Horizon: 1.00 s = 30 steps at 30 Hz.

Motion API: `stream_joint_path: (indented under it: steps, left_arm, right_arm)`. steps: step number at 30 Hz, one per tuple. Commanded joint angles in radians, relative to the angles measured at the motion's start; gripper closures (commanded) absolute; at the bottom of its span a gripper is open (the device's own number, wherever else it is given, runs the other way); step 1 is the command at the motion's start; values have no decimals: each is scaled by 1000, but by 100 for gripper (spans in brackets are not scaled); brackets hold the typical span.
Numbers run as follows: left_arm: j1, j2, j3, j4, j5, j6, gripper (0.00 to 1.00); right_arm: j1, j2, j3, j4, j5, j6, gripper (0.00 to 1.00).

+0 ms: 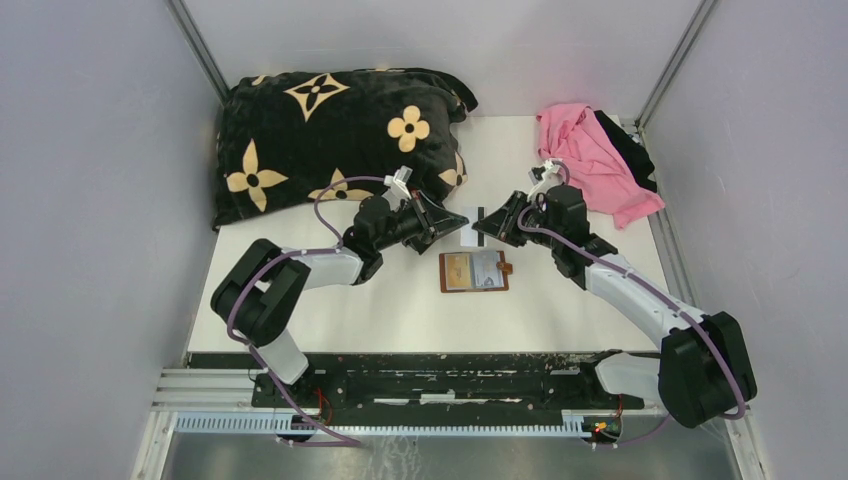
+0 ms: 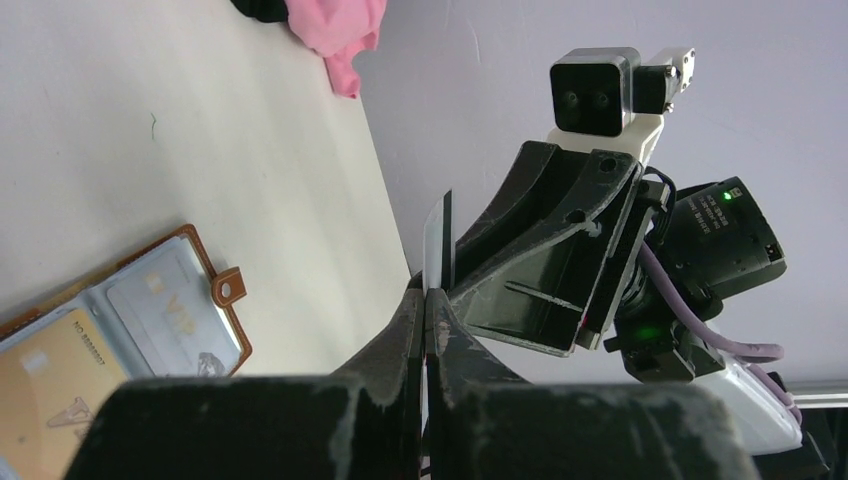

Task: Put the credit cards into the card holder
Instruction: Pick up the credit card from the storage box, then turn over the card slot in the card holder.

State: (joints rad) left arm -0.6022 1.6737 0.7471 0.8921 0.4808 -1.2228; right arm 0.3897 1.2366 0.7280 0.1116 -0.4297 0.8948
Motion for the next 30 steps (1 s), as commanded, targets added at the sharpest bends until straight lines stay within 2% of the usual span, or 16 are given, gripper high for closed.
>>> stream_joint_path:
  steps: [1,4,5,9,11,14,20,24,30]
  left_arm:
    - [-4,4,-2,71,18,-45,97]
    - [-2,16,-11,81,15,-51,97]
    - [-2,22,-11,83,15,-53,96]
    - [-2,36,-16,68,8,-57,71]
    - [-2,26,-24,11,-16,-33,60]
    - [-2,-23,-33,-133,-84,40,53]
    - [-7,-107,-38,-437,-221,197,50]
    - [-43,-156,-24,-644,-360,313,51]
    - [-123,-157,-22,-779,-498,388,58]
  right_arm:
    - [-7,-44,-21,54,-18,24,82]
    - [-13,-55,-27,50,-24,28,97]
    - [-14,-53,-26,49,-29,27,99]
    - [-16,-59,-9,11,-27,8,99]
    - [-15,-64,11,-38,-18,-28,99]
    - [-15,-75,45,-123,11,-81,99]
    - [-15,-61,115,-301,91,-187,99]
    - [2,-14,175,-431,165,-268,99]
    - [91,82,265,-553,326,-357,99]
